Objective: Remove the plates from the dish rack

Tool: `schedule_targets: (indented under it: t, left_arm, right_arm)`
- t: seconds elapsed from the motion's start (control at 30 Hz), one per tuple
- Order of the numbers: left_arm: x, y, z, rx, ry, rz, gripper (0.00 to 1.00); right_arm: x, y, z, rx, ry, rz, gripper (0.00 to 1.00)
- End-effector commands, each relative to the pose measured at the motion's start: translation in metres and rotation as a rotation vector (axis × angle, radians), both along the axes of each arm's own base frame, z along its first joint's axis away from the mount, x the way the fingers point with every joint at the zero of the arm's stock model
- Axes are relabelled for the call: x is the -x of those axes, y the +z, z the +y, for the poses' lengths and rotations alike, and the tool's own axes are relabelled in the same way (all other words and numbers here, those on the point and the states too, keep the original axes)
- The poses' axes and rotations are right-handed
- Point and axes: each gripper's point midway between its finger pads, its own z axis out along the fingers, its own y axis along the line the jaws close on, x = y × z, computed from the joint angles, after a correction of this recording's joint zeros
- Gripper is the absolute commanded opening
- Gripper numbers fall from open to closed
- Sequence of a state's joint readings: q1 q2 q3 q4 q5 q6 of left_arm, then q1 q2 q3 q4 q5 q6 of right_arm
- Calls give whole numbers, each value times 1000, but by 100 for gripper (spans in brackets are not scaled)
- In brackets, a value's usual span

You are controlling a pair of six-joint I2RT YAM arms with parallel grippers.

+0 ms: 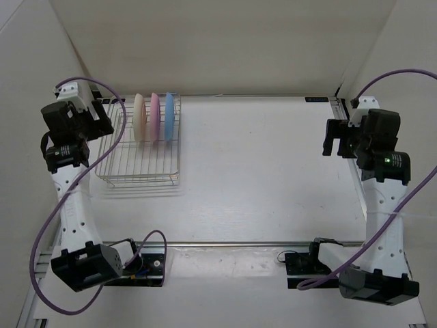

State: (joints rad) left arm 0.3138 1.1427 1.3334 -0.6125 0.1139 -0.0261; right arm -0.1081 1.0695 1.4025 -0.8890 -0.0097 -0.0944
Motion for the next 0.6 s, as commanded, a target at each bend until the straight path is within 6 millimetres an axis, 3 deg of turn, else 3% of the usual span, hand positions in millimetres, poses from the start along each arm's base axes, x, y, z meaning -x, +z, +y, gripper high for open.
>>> schedule_targets:
  t: [0.0,0.2,0.23,0.3,0.33,0.37,0.4,0.57]
  left_arm:
    - [-25,-4,-10,43,-131,-33,100]
    - [-69,-13,-39,157,-421,-36,100]
    - [-79,-26,-45,208,-499,-13,100]
    - [-91,-20,-49,247,-581,-31,100]
    - [-92,-18,-62,297,-682,-42,100]
    - [-104,-26,-61,330,-709,-26,100]
    - [-105,-25,-68,367,-775,-32,100]
    - [-134,-55,-65,495,-822,16,100]
  right_arm:
    - [14,9,-4,68,19,-54,100]
    - [25,-2,-2,78,39,-34,100]
    - [26,-6,-5,87,25,-21,100]
    - [28,-8,-7,94,15,-18,100]
    - [29,-12,-7,93,15,-9,100]
    - [29,-12,-7,93,15,-9,100]
    - [29,-12,-9,98,7,-8,100]
    - [31,-17,-8,94,3,10,100]
